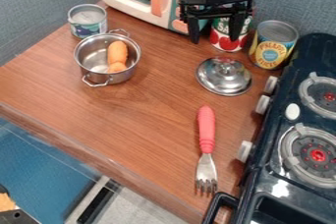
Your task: Take the yellow thing out of the pot and place it on the table
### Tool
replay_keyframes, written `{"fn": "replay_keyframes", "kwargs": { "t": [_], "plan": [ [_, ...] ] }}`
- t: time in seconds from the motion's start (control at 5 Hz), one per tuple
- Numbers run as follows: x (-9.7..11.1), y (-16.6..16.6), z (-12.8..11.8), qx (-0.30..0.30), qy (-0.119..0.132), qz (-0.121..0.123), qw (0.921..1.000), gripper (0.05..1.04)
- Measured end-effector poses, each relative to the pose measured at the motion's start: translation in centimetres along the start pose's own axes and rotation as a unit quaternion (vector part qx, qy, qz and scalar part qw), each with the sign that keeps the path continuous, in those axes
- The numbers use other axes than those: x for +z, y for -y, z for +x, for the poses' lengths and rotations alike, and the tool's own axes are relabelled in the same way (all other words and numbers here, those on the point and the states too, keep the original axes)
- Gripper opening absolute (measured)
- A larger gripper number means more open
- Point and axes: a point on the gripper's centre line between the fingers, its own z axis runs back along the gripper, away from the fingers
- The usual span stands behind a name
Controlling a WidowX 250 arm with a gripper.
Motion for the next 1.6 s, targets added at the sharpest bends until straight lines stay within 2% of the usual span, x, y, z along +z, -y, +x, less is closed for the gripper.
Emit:
{"fn": "replay_keyframes", "kwargs": {
  "t": [0.2, 0.4, 0.6, 0.8, 1.0, 1.2, 1.4, 1.6],
  "plan": [
    [-1.7, -0.5, -0.5, -0.001, -0.023, 0.015, 0.9996, 1.000],
    [-1.7, -1.0, -1.3, -0.029, -0.050, 0.028, 0.9979, 1.000],
    [0.3, -2.8, -0.2, -0.017, -0.033, 0.038, 0.9986, 1.000],
    [2.4, -5.7, -0.5, -0.001, -0.007, 0.034, 0.9994, 1.000],
    [4.2, -12.1, -0.9, 0.042, 0.014, 0.042, 0.9981, 1.000],
    [3.6, -15.3, -1.0, 0.059, 0.017, 0.056, 0.9965, 1.000],
    [3.4, -17.9, -0.6, 0.095, 0.032, 0.067, 0.9927, 1.000],
    [2.9, -17.2, -0.2, 0.084, 0.047, 0.069, 0.9929, 1.000]
  ]
}}
